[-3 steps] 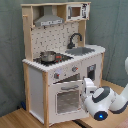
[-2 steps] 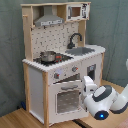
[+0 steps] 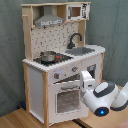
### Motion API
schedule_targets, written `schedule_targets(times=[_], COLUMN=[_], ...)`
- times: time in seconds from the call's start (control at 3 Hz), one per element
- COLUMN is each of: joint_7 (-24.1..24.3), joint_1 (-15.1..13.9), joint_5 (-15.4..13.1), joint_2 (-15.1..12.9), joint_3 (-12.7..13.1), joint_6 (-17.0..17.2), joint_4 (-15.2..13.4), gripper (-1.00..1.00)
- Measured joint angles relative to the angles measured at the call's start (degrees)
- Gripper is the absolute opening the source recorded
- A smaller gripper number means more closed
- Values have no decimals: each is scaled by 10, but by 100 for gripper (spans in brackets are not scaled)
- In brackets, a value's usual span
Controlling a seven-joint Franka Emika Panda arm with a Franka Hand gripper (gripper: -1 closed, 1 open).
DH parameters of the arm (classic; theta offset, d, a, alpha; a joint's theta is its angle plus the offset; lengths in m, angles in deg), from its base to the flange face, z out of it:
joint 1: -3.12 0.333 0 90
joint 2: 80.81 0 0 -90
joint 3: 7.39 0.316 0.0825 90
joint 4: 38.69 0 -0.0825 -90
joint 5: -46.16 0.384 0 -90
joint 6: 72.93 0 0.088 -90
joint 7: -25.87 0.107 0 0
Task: Play with the kitchen
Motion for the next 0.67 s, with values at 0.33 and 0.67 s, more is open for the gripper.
schedule_targets(times=[0.33, 0.67], joint_7=[-61, -139], joint_1=[0, 0], joint_5=[-13, -27], joint_2=[-15, -39], joint_3=[0, -3], joint_6=[12, 25], joint_4=[3, 3], gripper=[100, 100])
